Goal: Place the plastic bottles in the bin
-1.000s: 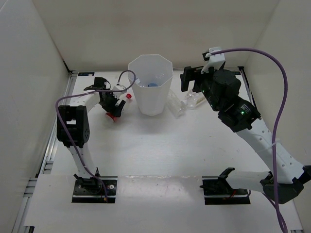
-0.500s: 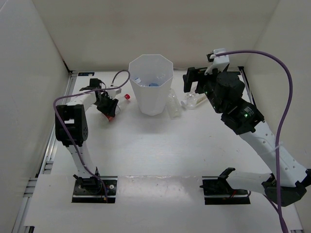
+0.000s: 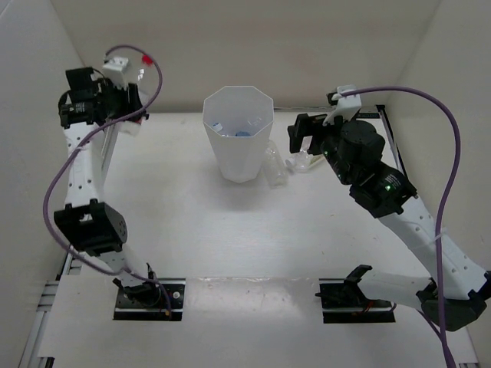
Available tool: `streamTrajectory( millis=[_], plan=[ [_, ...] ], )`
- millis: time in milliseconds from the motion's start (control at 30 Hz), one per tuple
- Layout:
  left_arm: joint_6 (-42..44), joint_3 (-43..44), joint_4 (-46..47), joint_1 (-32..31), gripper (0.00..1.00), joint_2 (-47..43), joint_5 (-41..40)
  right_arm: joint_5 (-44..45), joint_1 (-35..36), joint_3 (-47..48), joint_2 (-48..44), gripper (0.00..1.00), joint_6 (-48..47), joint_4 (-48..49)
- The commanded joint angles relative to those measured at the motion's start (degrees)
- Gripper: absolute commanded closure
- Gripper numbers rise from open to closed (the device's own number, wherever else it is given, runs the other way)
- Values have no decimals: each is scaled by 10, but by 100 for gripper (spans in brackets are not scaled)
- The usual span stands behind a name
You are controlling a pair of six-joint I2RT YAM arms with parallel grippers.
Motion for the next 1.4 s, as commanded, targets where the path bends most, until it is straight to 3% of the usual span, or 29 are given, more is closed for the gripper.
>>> streamTrajectory(
  millis=[0, 100, 233, 367, 567, 967, 1100, 1367],
  plan=[
    [-90, 62, 66, -55, 85, -65, 15, -3, -3, -17, -25, 0, 9, 24],
    [-127, 134, 103, -92, 82, -47, 21, 16, -3, -42, -46, 0, 20, 24],
    [-161, 261, 118, -195, 79, 19, -31, 71, -9, -75, -53, 0, 52, 17],
    [-136, 290, 130, -285, 79, 74, -60, 123, -28, -80, -46, 0, 103, -37],
    [-110, 239, 142, -352, 79, 93, -78, 140, -48, -85, -46, 0, 144, -79],
    [-109, 104, 142, -358, 73, 87, -60, 134, -54, -91, -46, 0, 144, -84],
    [-109, 45, 142, -368, 65, 75, -55, 134, -54, -91, -46, 0, 138, -84],
    [-110, 34, 142, -373, 39, 70, -63, 134, -59, -91, -46, 0, 138, -84]
  ],
)
